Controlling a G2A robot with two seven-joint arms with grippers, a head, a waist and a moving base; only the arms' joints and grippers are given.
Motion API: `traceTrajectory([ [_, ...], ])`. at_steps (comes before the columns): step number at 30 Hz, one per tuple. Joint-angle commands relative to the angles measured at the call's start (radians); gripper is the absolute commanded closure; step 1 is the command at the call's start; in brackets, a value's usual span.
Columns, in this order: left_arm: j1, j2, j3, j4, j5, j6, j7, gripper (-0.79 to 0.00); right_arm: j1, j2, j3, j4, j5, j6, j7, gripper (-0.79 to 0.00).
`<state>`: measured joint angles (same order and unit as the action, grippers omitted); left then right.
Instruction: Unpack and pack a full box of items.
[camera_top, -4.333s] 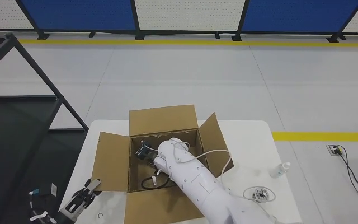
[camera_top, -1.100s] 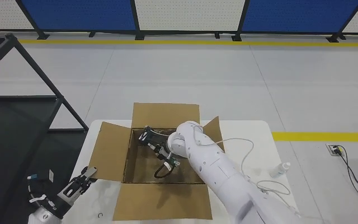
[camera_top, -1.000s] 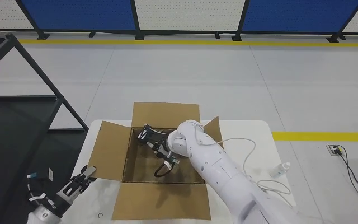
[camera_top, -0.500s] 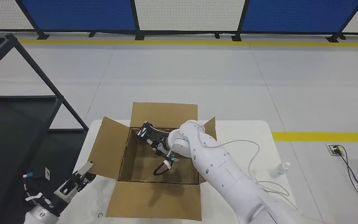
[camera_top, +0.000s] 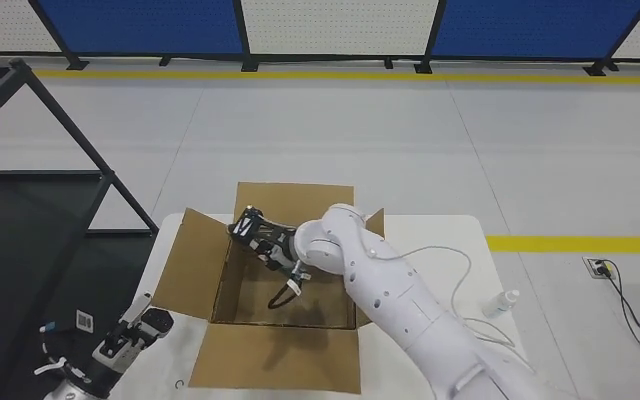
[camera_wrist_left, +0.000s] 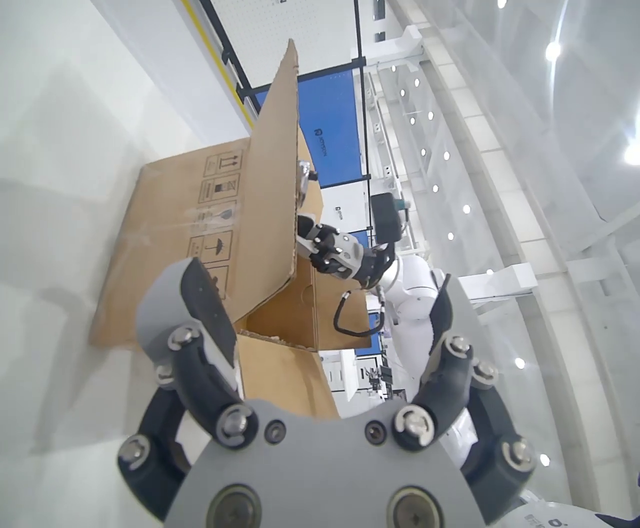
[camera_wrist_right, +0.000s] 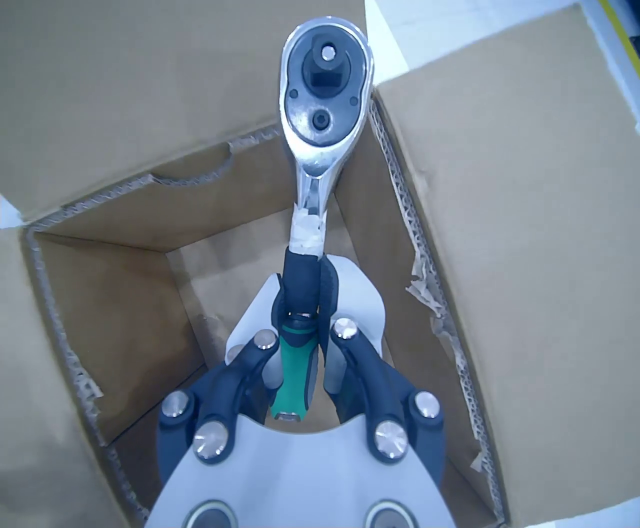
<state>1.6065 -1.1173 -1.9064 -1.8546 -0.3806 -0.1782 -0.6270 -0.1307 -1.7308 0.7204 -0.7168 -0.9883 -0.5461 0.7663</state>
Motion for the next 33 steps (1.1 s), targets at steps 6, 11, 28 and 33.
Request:
traceTrajectory([
  [6, -0.018, 0.005, 0.037, -0.01, 0.021, -0.001, -0.074, -0.785, -0.29, 0.131, 0.253, -0.619, -0.048, 0.036, 0.225, 0.0],
  [11, -0.031, 0.007, 0.05, -0.01, 0.03, -0.001, -0.086, -0.785, -0.591, 0.195, 0.446, -1.091, -0.062, 0.062, 0.386, 0.0],
  [28, -0.035, 0.01, 0.041, -0.009, 0.027, -0.008, -0.099, -0.785, -0.627, 0.202, 0.472, -1.14, -0.06, 0.067, 0.408, 0.0],
  [33, -0.03, 0.01, 0.047, -0.01, 0.031, -0.01, -0.081, -0.785, -0.641, 0.205, 0.473, -1.174, -0.063, 0.074, 0.374, 0.0],
])
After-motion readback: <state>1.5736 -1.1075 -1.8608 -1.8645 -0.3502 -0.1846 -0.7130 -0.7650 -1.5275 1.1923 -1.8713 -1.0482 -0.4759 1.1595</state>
